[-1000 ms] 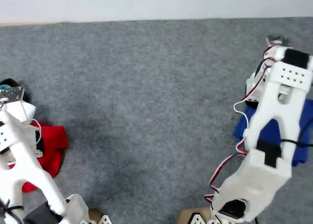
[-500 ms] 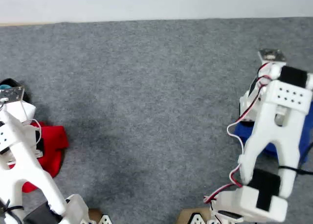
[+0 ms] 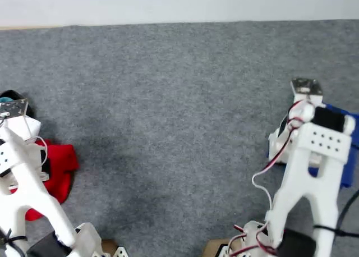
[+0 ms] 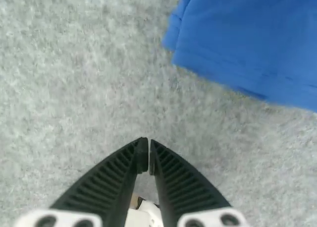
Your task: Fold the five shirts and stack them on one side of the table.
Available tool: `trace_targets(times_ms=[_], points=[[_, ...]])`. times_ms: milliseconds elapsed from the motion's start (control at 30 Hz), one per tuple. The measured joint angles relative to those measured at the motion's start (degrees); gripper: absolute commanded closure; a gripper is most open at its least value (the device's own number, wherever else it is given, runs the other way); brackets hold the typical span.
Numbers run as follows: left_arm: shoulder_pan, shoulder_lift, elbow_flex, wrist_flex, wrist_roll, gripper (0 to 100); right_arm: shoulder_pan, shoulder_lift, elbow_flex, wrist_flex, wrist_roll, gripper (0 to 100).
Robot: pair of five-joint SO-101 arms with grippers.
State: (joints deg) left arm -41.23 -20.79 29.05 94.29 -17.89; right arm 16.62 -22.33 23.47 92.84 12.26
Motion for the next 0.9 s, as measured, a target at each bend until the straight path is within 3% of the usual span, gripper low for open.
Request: trace_targets(times_ms=[333, 533, 900], points=[[0.0, 0.0, -18.5, 4.5, -5.5, 83, 0.0, -4.0, 7.0, 0.2, 0.0, 98.9], [-0.3, 4.5, -20.8, 1.1, -12.4, 82, 0.0, -4.0, 7.2, 1.1, 0.0, 98.9], [-8.6, 21.4, -30.7, -1.8, -17.9, 82, 0.0, -4.0, 7.2, 2.4, 0.0, 98.9]])
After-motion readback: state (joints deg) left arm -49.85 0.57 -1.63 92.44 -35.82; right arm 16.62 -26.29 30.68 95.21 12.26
